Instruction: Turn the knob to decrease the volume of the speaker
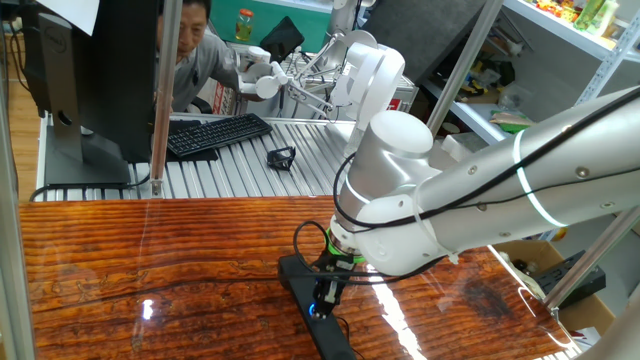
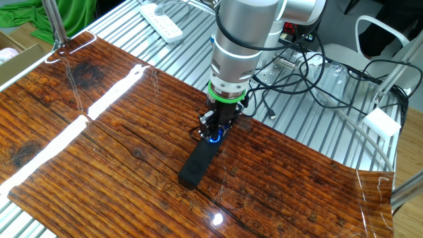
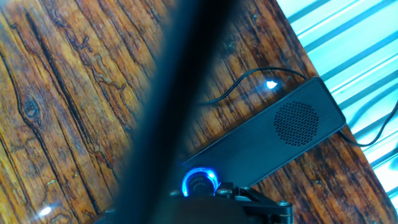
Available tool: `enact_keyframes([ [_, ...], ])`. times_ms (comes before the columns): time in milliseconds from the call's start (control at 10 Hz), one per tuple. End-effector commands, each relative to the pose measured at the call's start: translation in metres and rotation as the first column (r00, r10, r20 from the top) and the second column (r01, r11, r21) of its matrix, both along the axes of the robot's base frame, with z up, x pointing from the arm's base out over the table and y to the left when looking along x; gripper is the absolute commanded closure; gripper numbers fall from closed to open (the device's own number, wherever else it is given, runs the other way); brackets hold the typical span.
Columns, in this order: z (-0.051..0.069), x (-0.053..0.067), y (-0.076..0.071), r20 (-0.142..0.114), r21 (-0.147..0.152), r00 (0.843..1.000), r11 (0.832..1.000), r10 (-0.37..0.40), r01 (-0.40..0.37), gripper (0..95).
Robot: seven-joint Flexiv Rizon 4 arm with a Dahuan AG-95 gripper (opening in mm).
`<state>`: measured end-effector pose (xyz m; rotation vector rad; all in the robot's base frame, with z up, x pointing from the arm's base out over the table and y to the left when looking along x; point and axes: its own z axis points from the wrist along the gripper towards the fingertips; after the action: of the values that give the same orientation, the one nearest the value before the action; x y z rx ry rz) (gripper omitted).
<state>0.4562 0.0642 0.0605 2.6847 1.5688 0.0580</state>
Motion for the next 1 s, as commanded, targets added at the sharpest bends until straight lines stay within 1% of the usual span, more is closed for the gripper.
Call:
enact_keyframes([
  [100, -0.0004, 0.0003, -0.0005, 0.001, 0.0, 1.0, 1.0, -0.005, 0.005, 57.0],
  [200, -0.0004, 0.0003, -0.0005, 0.001, -0.001, 1.0, 1.0, -0.003, 0.003, 76.0],
  [500, 0.0001, 0.0003, -0.0004, -0.006, 0.001, 1.0, 1.0, 0.015, -0.015, 76.0],
  [600, 0.0, 0.0004, -0.0004, -0.006, 0.002, 1.0, 1.0, 0.018, -0.018, 95.0],
  [800, -0.0021, 0.0004, -0.0009, -0.006, -0.003, 1.0, 1.0, 0.03, -0.03, 95.0],
  [1000, -0.0003, 0.0003, -0.0004, -0.014, -0.002, 0.999, 0.999, 0.032, -0.032, 95.0],
])
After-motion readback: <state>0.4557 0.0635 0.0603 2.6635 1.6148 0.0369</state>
